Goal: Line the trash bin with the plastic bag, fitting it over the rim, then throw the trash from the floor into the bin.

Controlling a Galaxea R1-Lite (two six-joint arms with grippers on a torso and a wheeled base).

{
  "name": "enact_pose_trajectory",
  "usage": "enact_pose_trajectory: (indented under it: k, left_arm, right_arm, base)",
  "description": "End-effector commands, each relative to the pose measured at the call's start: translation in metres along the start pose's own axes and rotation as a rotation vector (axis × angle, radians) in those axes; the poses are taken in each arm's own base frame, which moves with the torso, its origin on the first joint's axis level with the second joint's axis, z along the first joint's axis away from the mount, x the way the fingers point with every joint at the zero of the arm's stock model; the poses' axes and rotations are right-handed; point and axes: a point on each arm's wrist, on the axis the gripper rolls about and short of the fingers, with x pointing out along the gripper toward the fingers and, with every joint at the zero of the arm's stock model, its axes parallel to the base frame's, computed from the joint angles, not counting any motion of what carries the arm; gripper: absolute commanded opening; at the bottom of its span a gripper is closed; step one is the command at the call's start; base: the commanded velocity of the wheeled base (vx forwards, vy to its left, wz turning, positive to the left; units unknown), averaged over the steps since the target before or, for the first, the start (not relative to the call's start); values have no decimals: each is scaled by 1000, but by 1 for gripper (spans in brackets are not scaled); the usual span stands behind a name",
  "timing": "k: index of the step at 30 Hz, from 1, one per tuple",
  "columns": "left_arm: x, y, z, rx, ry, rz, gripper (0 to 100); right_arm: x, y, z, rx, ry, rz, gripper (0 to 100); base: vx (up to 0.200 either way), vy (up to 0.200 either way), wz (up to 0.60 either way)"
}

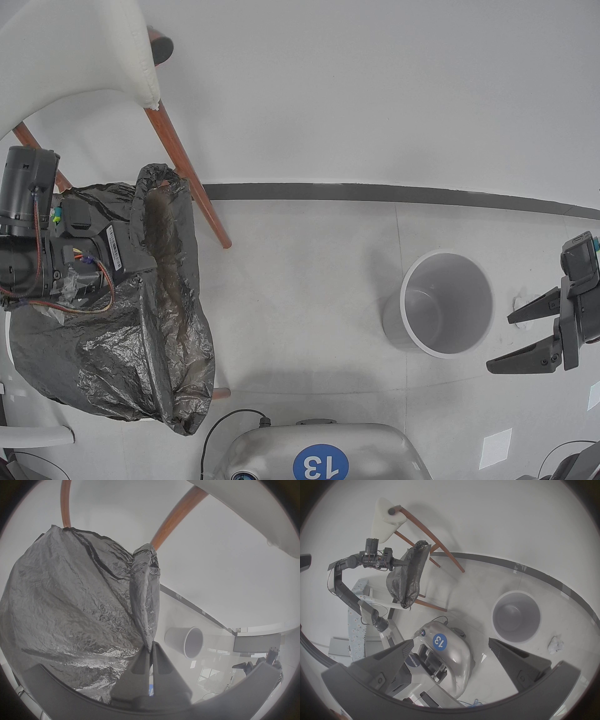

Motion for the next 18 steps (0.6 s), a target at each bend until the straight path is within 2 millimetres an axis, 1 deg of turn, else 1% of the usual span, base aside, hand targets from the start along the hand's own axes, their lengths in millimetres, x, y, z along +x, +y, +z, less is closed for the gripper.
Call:
enact_pose_trajectory:
  k: [1,9,12,16,18]
  left_arm:
    - [-3,1,-1,-2,-1,0,0]
    - [-7,9,4,-27,-14,-4,0]
    - [-13,9,5,-31,-12,-37,0]
    - [-14,8,5,-27,-11,-47,0]
    - [-14,7,4,-24,-7,-53,0]
  right_arm:
    - [6,0,3,-4,10,9,100]
    - [9,1,4,-11,7,14,100]
    - [13,2,6,-19,17,25,100]
    - [18,3,8,-26,18,32,100]
    - [23,5,11,-40,17,43,100]
  base:
    - [0,200,0]
    - [0,200,0]
    - [0,200,0]
    - [0,200,0]
    - [0,200,0]
